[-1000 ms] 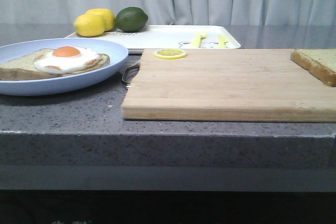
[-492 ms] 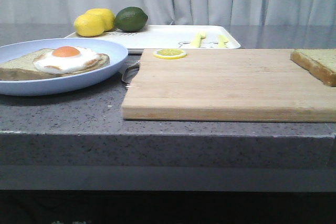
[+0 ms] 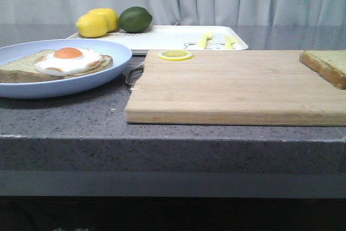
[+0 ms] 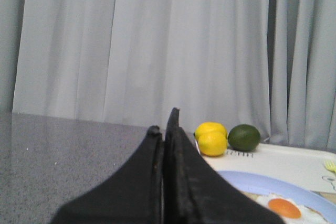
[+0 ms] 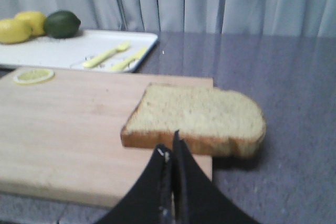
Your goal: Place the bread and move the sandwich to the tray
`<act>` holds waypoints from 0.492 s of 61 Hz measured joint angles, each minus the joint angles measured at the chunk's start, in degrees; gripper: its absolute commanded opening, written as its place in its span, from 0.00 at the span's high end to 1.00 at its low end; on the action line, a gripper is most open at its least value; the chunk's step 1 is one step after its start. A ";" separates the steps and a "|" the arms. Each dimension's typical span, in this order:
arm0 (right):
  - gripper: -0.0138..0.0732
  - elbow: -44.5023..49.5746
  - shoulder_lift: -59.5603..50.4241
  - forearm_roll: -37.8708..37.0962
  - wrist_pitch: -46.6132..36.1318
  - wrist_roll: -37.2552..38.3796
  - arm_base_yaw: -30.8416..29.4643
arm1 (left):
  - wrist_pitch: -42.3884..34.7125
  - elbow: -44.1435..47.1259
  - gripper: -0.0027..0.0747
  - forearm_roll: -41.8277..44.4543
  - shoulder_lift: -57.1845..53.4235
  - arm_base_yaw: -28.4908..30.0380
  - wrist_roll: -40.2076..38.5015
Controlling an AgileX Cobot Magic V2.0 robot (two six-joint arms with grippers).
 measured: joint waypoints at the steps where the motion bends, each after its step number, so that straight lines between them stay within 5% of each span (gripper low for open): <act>1: 0.94 -0.67 0.00 0.00 -0.02 0.00 0.00 | 0.00 -0.08 0.99 0.00 0.00 0.00 0.00; 14: 0.93 -12.88 2.98 0.00 5.73 0.00 0.00 | 12.98 -9.70 0.99 1.18 1.65 0.00 0.00; 30: 0.93 -28.49 23.30 5.99 11.36 0.00 0.00 | 23.53 -24.69 0.99 5.24 21.26 0.00 0.00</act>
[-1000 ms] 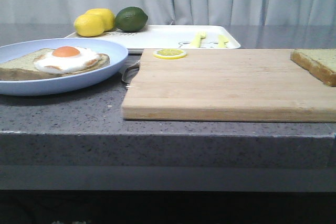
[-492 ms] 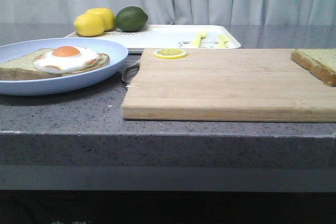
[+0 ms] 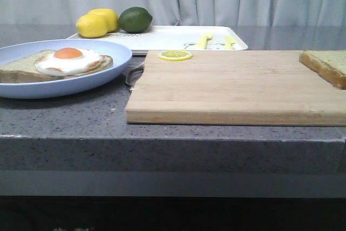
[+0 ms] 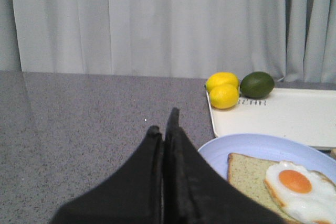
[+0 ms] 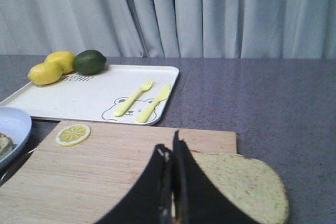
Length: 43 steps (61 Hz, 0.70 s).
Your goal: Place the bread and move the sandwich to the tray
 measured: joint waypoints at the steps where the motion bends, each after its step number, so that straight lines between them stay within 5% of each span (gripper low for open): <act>1: 0.93 -0.49 0.91 0.32 0.10 0.00 0.00 | 0.00 -0.36 0.99 0.00 0.88 0.00 0.00; 12: 0.91 -2.57 8.59 1.55 0.49 0.00 0.00 | -0.40 -2.54 0.99 0.21 8.77 0.00 0.00; 18: 0.75 -2.57 9.19 1.06 0.49 0.00 0.00 | -0.40 -2.54 0.95 0.21 9.70 0.00 0.10; 24: 0.45 -2.57 9.19 -0.99 0.49 0.00 0.00 | -1.03 -2.54 0.71 0.21 9.78 0.00 0.10; 31: 0.15 -2.57 9.19 -3.56 0.49 0.00 0.00 | -1.39 -2.54 0.29 0.21 9.78 0.00 0.10; 35: 0.10 -2.57 9.19 -4.26 0.49 0.00 0.00 | -1.53 -2.54 0.16 0.21 9.78 0.00 0.10; 43: 0.11 -2.57 9.19 -4.63 0.49 0.00 0.00 | -1.66 -2.54 0.14 0.21 9.78 0.00 0.10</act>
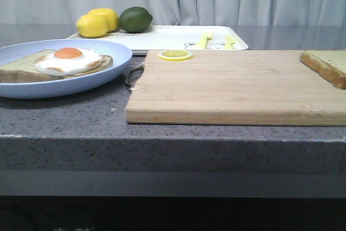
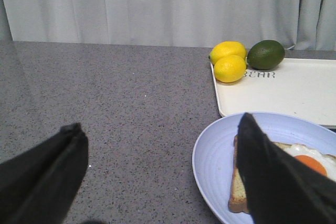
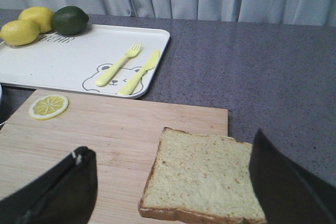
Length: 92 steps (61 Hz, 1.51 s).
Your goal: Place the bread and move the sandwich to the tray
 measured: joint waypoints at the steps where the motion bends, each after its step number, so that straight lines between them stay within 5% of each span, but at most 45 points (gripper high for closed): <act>1: 0.11 0.00 0.00 0.00 0.00 0.00 0.00 | 0.00 0.00 0.14 0.00 0.00 0.00 0.00; 13: 0.11 -4.28 6.08 -0.14 7.14 1.10 -1.90 | 0.00 0.00 0.14 0.00 0.00 0.00 0.00; 47: 0.11 -34.78 48.27 -0.11 33.57 3.82 -24.28 | 0.00 0.00 0.14 0.00 0.00 0.00 0.00; 67: 0.11 -44.84 62.39 19.46 46.21 -14.89 -30.72 | 0.00 0.00 0.14 0.00 0.00 0.00 0.00; 92: 0.11 -45.13 69.61 22.87 48.86 -21.52 -30.72 | 0.00 0.00 0.14 0.00 0.00 0.00 0.00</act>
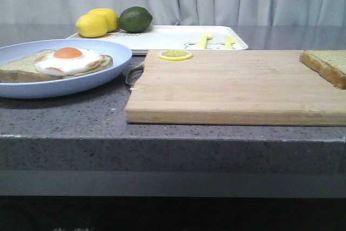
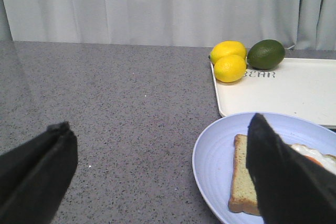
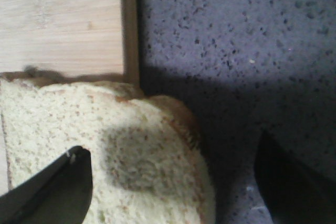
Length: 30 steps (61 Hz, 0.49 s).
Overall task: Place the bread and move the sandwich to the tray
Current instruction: 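Grasp the bread slice edge with the right gripper and lift it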
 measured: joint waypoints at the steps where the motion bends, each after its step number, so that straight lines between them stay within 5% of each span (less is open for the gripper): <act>1: 0.11 0.00 0.20 0.27 0.00 -0.22 0.11 | 0.00 0.00 0.14 0.00 0.00 0.00 0.00; 21: 0.13 -0.04 0.61 1.71 0.00 -2.07 3.21 | 0.00 0.00 0.14 0.00 0.00 0.00 0.00; 30: 0.37 -0.04 0.61 1.71 0.00 -1.93 3.45 | 0.00 0.00 0.14 0.00 0.00 0.00 0.00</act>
